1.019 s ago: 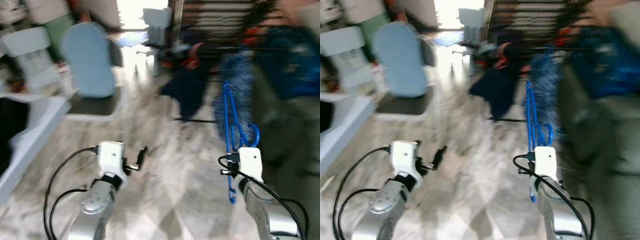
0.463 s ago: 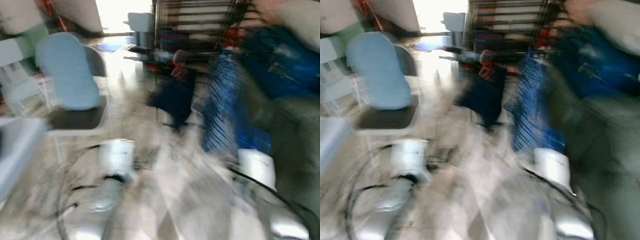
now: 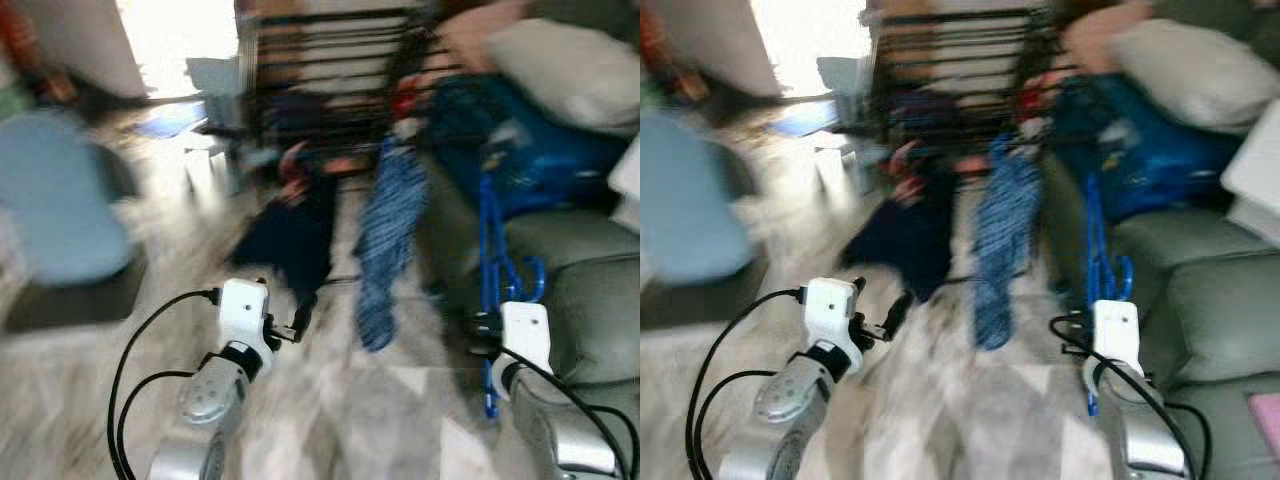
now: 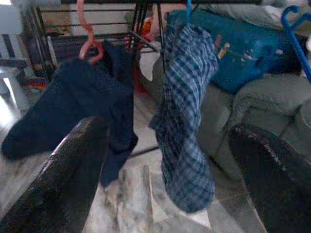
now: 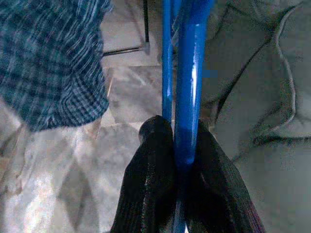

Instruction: Hang hanger

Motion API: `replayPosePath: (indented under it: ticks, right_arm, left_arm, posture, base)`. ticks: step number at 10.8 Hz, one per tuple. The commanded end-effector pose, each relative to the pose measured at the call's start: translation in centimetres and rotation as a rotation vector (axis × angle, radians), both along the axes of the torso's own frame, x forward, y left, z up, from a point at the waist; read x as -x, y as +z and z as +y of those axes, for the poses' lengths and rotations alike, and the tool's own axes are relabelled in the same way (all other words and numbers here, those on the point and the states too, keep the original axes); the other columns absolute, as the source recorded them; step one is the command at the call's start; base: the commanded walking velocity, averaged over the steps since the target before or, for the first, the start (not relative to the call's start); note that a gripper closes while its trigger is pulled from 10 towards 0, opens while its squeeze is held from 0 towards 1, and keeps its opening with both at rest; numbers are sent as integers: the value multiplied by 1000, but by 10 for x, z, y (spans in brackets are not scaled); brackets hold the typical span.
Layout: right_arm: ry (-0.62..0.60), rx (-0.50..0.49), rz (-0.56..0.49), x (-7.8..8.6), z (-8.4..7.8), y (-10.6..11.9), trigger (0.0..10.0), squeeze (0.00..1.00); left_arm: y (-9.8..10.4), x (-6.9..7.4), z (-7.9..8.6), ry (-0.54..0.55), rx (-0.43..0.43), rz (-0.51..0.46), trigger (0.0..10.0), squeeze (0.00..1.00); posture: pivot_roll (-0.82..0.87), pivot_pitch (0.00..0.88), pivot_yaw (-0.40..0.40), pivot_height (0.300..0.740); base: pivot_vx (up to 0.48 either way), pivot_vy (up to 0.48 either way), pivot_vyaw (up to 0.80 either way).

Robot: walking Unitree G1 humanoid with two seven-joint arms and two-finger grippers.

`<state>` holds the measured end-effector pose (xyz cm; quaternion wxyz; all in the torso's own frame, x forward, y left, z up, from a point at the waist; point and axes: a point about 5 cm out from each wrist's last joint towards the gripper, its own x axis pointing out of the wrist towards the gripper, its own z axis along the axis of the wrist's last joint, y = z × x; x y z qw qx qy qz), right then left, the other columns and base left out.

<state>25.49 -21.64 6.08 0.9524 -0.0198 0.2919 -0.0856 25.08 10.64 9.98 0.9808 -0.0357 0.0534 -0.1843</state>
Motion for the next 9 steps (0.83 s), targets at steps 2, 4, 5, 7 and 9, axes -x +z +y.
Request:
replayPosePath:
  ticks: [2,4,5,7,9]
  right_arm:
    - [27,-10,-26,-7,11,6,10000,0]
    - [40,-28,12,-5,12,1,10000,0]
    - [53,-38,31,-4,13,-1,10000,0]
    - [82,-42,91,-2,13,-7,10000,0]
    - [141,-67,139,-5,14,-9,10000,0]
  left_arm:
    - [-1,1,11,36,-17,2,10000,0]
    - [-1,1,11,38,-18,3,10000,0]
    - [-1,1,11,37,-18,5,10000,0]
    - [-3,1,12,40,-30,23,10000,0]
    - [-5,1,11,38,-32,30,10000,0]
  posture:
    - [-123,7,15,740]
    - [-124,10,18,740]
    - [-124,11,18,740]
    - [-125,12,19,740]
    - [-124,14,18,740]
  base:
    - [480,0,0]
    - [437,0,0]
    - [382,0,0]
    - [165,0,0]
    - [0,0,0]
